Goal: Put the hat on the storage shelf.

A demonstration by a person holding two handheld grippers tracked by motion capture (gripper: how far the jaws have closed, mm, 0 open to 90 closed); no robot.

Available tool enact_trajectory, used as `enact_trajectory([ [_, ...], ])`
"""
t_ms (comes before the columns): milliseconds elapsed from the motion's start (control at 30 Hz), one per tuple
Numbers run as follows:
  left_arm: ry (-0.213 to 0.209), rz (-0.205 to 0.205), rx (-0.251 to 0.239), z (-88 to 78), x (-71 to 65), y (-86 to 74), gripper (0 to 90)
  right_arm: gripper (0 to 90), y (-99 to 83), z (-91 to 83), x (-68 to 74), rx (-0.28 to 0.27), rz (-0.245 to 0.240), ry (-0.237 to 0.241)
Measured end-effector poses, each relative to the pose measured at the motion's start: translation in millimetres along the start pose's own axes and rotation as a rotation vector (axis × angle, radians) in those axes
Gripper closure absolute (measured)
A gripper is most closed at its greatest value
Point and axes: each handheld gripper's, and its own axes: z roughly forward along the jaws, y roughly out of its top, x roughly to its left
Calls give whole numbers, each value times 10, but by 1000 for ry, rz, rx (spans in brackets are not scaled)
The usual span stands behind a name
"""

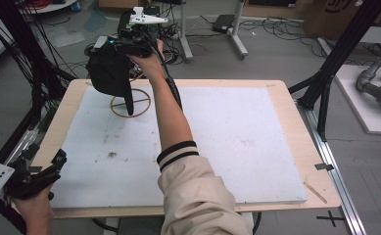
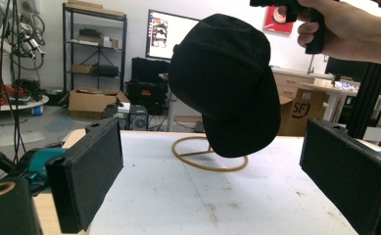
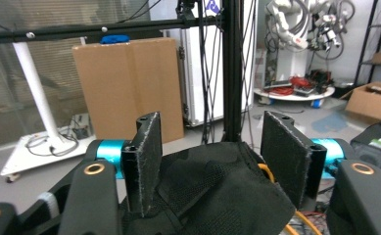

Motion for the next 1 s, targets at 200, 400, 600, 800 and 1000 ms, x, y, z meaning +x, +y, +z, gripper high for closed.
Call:
enact_trajectory([
  [200,1,2,2,11,-6,-7,92,239,61,-45,49,-20,-51,-33],
  [400,2,9,8,15,-21,-8,91,163,92,-111,97,-22,-99,-45],
  [600,0,13,9,16,-36,-3,91,129,99,-195,123,-31,-97,-39],
  [800,-5,21,11,20,-54,6,91,122,129,-309,168,-26,-124,-33],
  [1000,-6,32,16,30,-74,17,92,122,174,-514,211,-39,-155,-17],
])
